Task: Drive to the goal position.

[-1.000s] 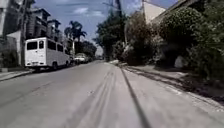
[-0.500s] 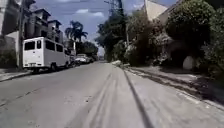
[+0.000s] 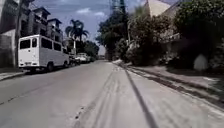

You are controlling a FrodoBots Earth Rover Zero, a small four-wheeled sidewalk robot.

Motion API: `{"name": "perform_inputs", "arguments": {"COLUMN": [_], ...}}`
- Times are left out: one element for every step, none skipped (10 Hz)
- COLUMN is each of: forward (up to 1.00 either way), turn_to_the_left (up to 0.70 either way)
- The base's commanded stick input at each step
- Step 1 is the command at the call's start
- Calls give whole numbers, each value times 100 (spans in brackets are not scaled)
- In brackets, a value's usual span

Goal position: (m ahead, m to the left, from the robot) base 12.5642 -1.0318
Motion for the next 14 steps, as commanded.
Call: {"name": "perform_inputs", "arguments": {"forward": [100, 100, 100, 100, 100, 100, 100, 100, 100, 100, 100, 100, 100, 100], "turn_to_the_left": [0, 0, 0, 0, 0, 0, 0, -9, -30, -39, -39, -39, -22, -3]}}
